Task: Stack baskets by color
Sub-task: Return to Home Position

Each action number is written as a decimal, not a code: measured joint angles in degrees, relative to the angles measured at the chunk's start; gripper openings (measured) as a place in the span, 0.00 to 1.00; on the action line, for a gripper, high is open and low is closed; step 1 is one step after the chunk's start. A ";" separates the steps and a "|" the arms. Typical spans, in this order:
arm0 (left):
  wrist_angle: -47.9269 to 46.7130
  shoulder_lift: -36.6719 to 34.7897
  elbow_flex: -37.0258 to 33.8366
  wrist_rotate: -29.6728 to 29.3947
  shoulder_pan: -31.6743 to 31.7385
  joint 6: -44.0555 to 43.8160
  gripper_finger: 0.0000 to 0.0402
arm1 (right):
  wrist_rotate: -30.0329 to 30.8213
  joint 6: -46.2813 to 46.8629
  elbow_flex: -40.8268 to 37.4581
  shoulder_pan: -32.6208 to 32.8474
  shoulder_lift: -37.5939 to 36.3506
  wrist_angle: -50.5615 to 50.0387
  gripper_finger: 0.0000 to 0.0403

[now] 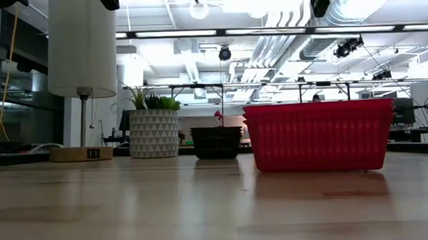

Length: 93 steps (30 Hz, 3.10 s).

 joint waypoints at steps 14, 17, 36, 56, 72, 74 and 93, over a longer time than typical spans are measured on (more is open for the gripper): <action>-15.10 -8.90 -0.34 -0.93 -0.23 -5.44 0.00 | -0.44 0.42 0.09 0.00 0.00 -0.01 0.00; -15.95 -15.45 -3.51 -1.57 -1.13 -5.60 0.00 | -0.66 0.43 0.09 0.00 0.01 0.00 0.00; -14.39 -42.27 -27.78 -4.59 -5.27 -12.75 0.00 | -1.49 3.46 0.11 -0.01 0.05 -1.61 0.00; -25.96 -42.07 -28.65 -1.78 -2.09 -4.23 0.00 | -4.28 4.58 0.11 0.00 0.04 -2.23 0.00; -26.10 -42.05 -28.65 -1.03 -0.31 -4.46 0.00 | -4.51 9.08 0.11 0.00 -0.13 -5.14 0.00; -26.10 -42.05 -28.65 -1.03 -0.31 -4.46 0.00 | -5.25 8.95 0.00 0.00 -0.75 -7.51 0.00; -26.10 -42.05 -28.65 -1.08 -0.31 -4.48 0.00 | -2.89 9.17 -22.08 -0.04 -29.83 -5.18 0.00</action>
